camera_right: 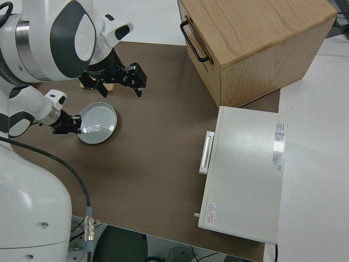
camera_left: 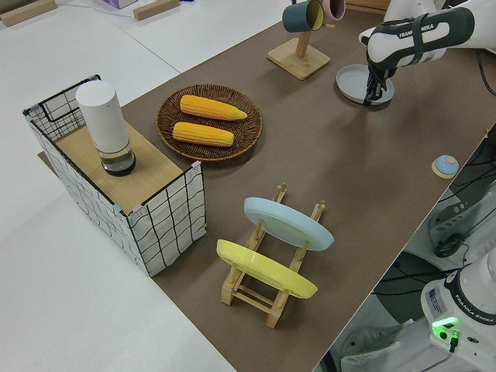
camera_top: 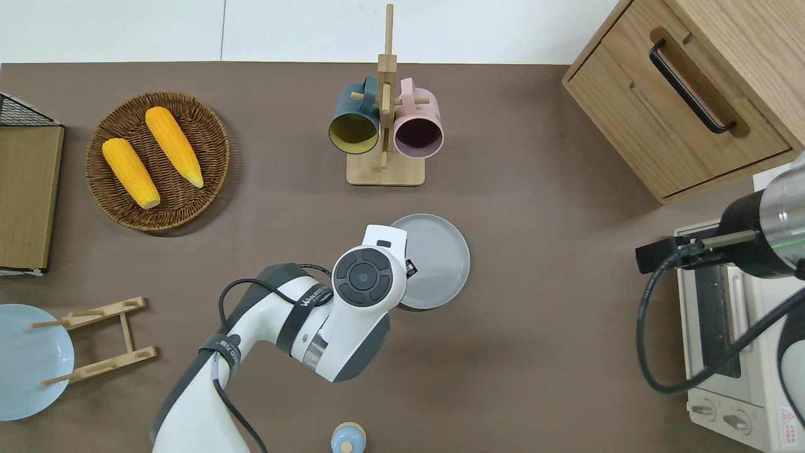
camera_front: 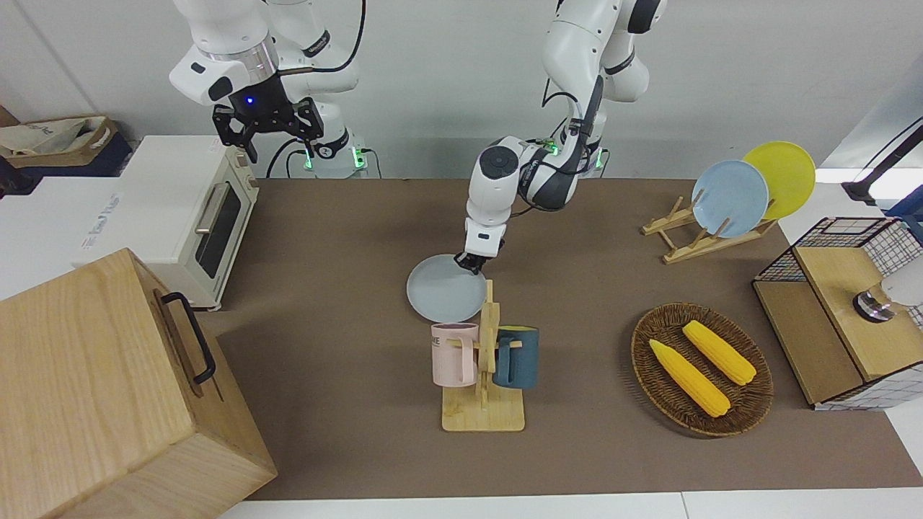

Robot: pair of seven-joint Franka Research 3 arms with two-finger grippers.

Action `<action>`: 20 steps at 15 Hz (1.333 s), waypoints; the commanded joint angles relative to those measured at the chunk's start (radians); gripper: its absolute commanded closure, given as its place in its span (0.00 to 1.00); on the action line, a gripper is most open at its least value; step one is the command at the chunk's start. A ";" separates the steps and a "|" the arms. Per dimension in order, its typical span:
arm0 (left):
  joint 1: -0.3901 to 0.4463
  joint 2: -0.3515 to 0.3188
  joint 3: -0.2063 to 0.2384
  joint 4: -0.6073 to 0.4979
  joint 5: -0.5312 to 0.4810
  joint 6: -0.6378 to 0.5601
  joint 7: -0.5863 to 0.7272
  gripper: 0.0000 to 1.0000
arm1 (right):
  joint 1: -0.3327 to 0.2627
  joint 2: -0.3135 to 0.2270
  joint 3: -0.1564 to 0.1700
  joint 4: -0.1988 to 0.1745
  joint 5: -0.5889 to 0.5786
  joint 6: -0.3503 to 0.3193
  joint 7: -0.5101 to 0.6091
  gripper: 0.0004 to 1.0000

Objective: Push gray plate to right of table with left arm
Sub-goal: 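Push the gray plate with the left gripper toward the toaster oven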

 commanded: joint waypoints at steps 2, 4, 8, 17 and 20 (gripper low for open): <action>-0.070 0.088 0.008 0.089 0.018 -0.001 -0.086 1.00 | -0.020 -0.003 0.013 0.008 0.010 -0.014 0.001 0.02; -0.101 0.098 0.008 0.114 0.020 0.001 -0.125 1.00 | -0.020 -0.003 0.015 0.008 0.010 -0.014 0.002 0.02; -0.148 0.128 0.009 0.138 0.061 0.004 -0.178 1.00 | -0.020 -0.003 0.013 0.008 0.010 -0.014 0.002 0.02; -0.246 0.254 0.012 0.330 0.110 -0.004 -0.298 1.00 | -0.020 -0.003 0.015 0.008 0.010 -0.014 0.001 0.02; -0.279 0.268 0.012 0.341 0.151 -0.004 -0.352 1.00 | -0.020 -0.003 0.015 0.008 0.010 -0.014 0.002 0.02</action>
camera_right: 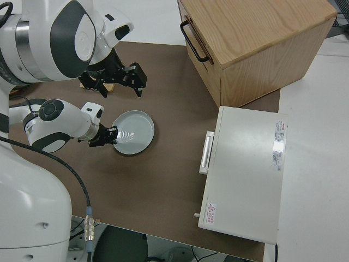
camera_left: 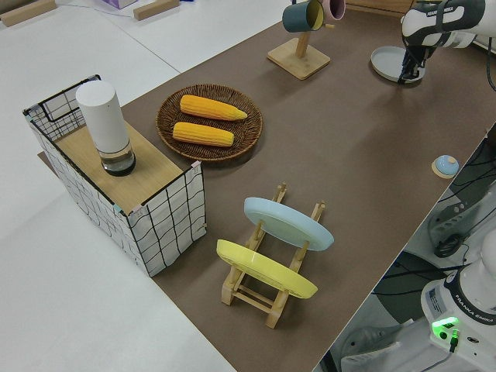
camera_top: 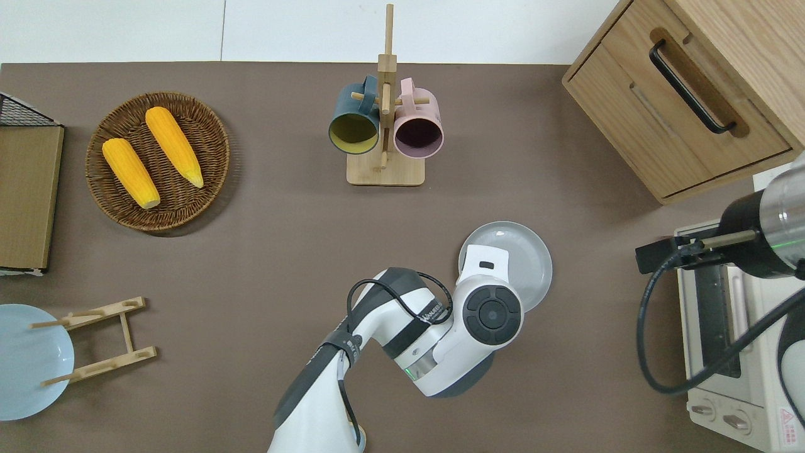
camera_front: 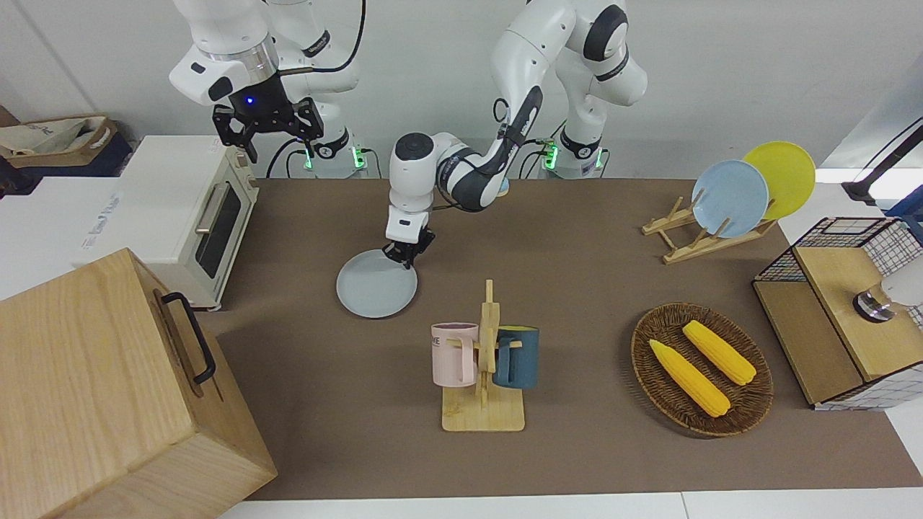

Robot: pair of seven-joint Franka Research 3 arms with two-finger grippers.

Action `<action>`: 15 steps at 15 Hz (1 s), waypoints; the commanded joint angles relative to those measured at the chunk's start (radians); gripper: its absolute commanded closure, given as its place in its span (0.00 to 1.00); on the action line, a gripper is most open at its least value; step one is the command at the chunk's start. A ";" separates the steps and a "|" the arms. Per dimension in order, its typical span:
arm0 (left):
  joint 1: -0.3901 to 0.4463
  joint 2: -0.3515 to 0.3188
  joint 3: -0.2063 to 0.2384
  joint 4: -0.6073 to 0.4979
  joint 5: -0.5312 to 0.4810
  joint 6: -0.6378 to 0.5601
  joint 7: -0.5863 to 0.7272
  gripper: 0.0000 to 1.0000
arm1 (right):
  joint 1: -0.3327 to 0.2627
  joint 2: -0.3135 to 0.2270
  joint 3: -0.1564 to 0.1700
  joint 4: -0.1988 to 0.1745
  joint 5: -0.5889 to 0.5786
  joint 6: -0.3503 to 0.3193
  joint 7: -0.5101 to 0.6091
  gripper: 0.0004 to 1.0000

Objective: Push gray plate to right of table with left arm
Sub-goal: 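Keep pushing the gray plate farther toward the toaster oven with the left gripper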

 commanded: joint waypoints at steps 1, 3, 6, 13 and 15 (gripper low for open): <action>-0.054 0.067 0.011 0.056 0.057 -0.003 -0.070 1.00 | -0.020 -0.003 0.015 0.008 0.010 -0.016 0.002 0.02; -0.065 0.077 0.010 0.072 0.057 -0.005 -0.070 1.00 | -0.020 -0.003 0.015 0.008 0.010 -0.014 0.001 0.02; -0.076 0.079 0.008 0.086 0.058 -0.005 -0.069 1.00 | -0.020 -0.003 0.013 0.008 0.010 -0.014 0.001 0.02; -0.076 0.073 0.010 0.094 0.058 -0.019 -0.066 0.24 | -0.020 -0.003 0.015 0.008 0.010 -0.014 0.002 0.02; -0.076 0.073 0.011 0.105 0.060 -0.042 -0.063 0.03 | -0.020 -0.003 0.015 0.008 0.010 -0.016 0.001 0.02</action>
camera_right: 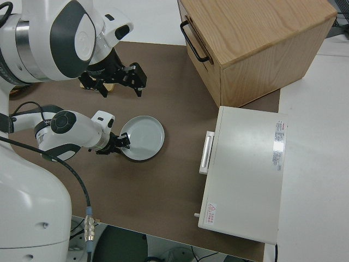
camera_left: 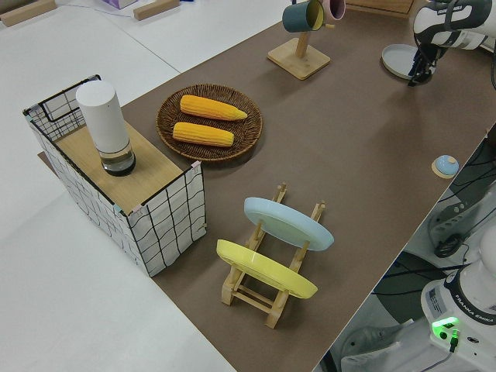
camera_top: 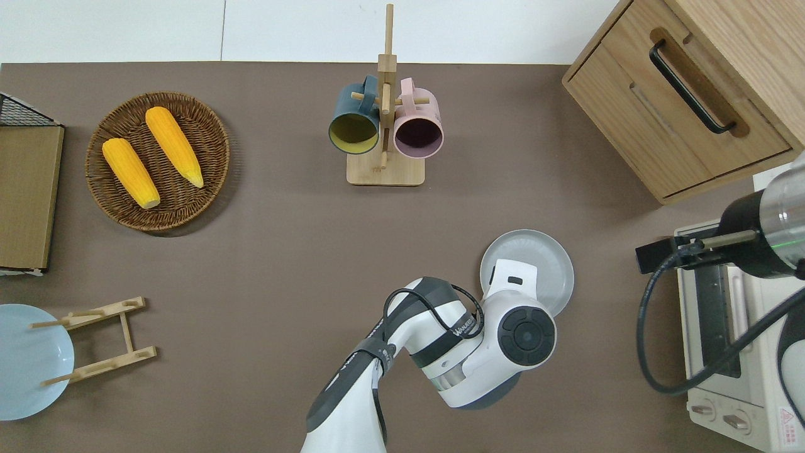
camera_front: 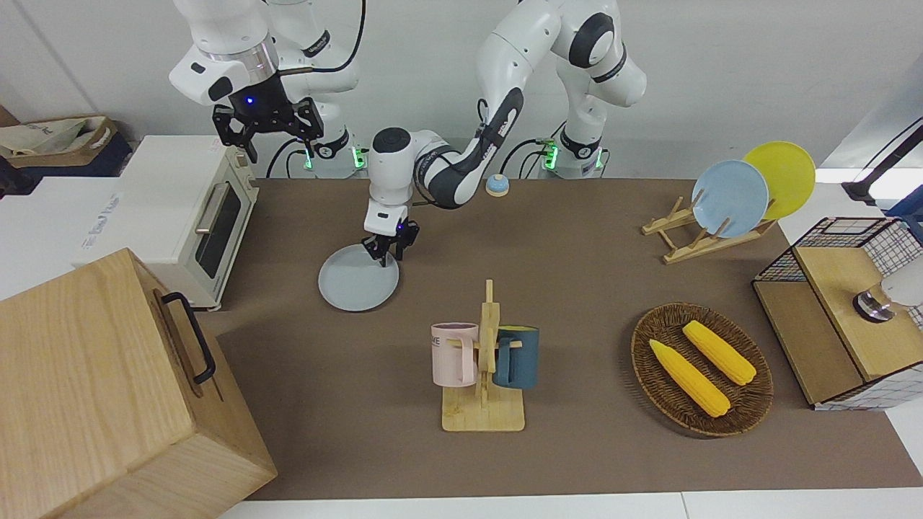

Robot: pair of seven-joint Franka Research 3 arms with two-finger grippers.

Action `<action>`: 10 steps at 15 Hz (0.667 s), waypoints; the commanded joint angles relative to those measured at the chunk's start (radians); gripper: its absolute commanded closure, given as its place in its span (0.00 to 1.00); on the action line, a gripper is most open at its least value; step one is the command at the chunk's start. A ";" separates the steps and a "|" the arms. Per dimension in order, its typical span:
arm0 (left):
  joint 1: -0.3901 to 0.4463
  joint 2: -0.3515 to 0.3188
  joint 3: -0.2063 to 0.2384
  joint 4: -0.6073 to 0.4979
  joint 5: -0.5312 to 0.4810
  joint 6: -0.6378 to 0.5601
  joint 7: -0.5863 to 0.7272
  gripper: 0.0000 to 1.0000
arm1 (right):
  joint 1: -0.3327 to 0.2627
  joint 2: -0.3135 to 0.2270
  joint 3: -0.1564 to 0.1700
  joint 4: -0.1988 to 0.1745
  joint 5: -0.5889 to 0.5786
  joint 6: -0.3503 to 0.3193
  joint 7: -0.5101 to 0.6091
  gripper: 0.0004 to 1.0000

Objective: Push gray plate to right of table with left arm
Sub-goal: 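Keep pushing the gray plate farther toward the toaster oven with the left gripper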

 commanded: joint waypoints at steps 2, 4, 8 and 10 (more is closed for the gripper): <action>-0.011 0.017 0.011 0.051 0.024 -0.068 -0.015 0.01 | -0.020 -0.003 0.015 0.008 0.010 -0.014 0.001 0.02; -0.011 0.009 0.012 0.058 0.026 -0.084 -0.015 0.01 | -0.020 -0.003 0.013 0.008 0.010 -0.014 0.001 0.02; -0.006 -0.017 0.015 0.058 0.052 -0.137 -0.008 0.01 | -0.020 -0.003 0.013 0.008 0.010 -0.014 0.001 0.02; 0.000 -0.026 0.015 0.062 0.055 -0.189 -0.004 0.01 | -0.020 -0.003 0.013 0.008 0.010 -0.014 0.001 0.02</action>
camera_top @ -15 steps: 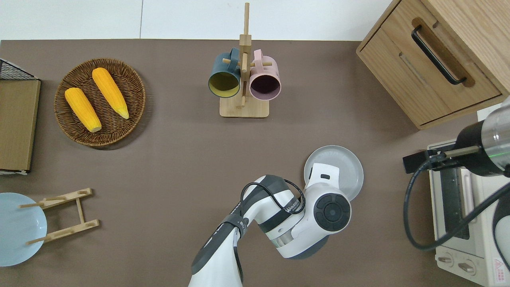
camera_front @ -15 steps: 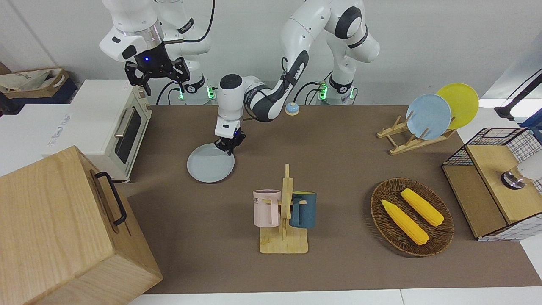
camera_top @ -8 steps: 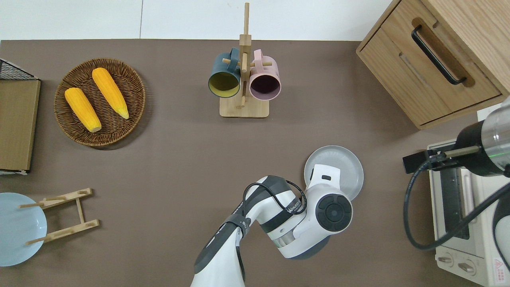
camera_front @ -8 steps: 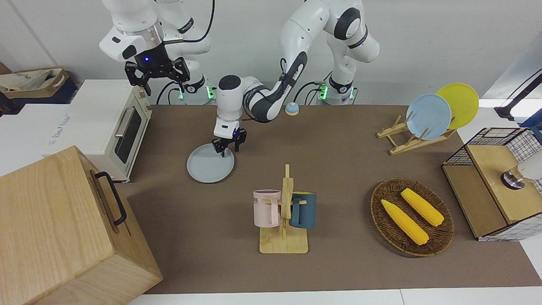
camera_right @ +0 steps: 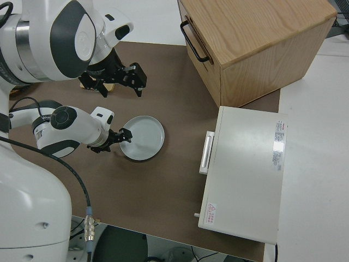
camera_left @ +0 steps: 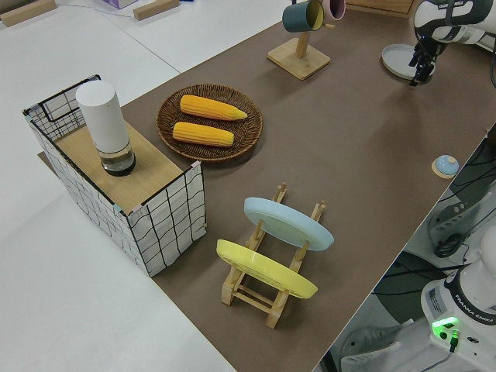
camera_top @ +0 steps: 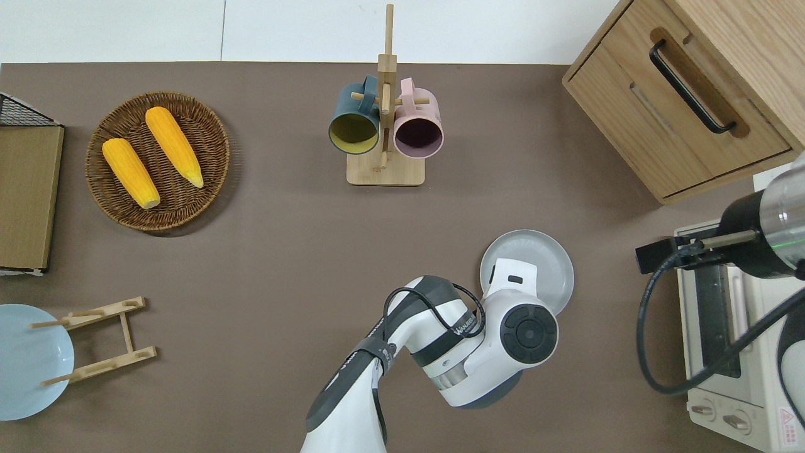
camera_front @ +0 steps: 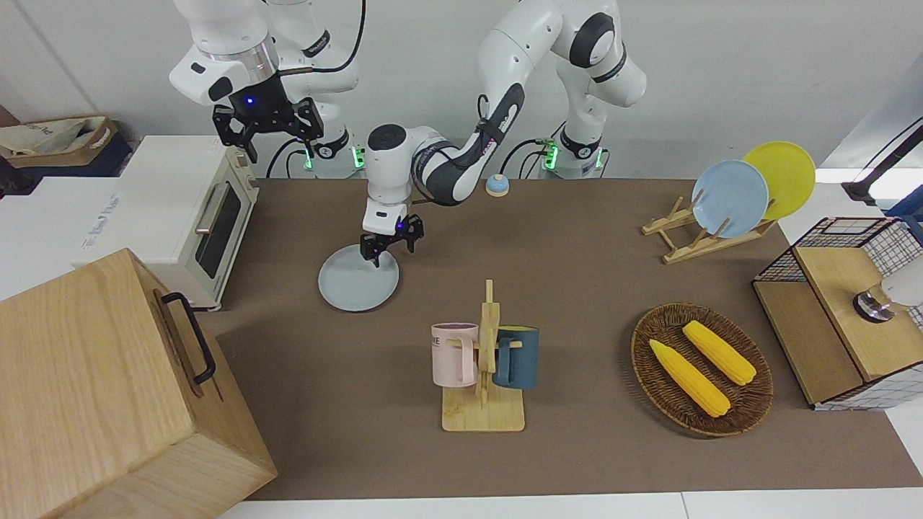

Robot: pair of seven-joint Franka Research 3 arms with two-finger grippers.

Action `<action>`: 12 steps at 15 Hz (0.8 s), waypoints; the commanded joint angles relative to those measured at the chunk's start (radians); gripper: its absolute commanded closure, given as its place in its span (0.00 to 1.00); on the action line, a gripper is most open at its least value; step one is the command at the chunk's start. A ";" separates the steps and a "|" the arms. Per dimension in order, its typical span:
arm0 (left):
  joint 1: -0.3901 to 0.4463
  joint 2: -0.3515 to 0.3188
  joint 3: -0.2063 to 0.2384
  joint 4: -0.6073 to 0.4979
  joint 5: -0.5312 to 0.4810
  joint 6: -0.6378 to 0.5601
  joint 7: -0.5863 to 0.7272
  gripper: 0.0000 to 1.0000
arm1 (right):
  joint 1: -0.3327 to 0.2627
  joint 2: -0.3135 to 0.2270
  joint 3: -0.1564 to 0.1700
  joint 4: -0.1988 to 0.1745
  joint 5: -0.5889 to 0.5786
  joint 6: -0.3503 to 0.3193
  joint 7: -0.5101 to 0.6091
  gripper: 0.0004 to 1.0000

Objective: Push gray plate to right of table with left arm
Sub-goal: 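Keep pushing the gray plate farther toward the toaster oven with the left gripper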

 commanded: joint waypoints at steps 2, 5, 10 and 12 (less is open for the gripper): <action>0.005 -0.042 0.012 0.018 0.019 -0.137 0.018 0.01 | -0.020 -0.003 0.015 0.008 0.010 -0.014 0.001 0.02; 0.031 -0.078 0.010 0.017 0.007 -0.196 0.091 0.01 | -0.020 -0.003 0.015 0.008 0.010 -0.014 0.001 0.02; 0.103 -0.148 0.004 0.017 -0.077 -0.364 0.351 0.01 | -0.020 -0.003 0.015 0.008 0.010 -0.014 0.002 0.02; 0.122 -0.191 0.015 0.017 -0.094 -0.455 0.473 0.01 | -0.020 -0.003 0.015 0.008 0.010 -0.014 0.001 0.02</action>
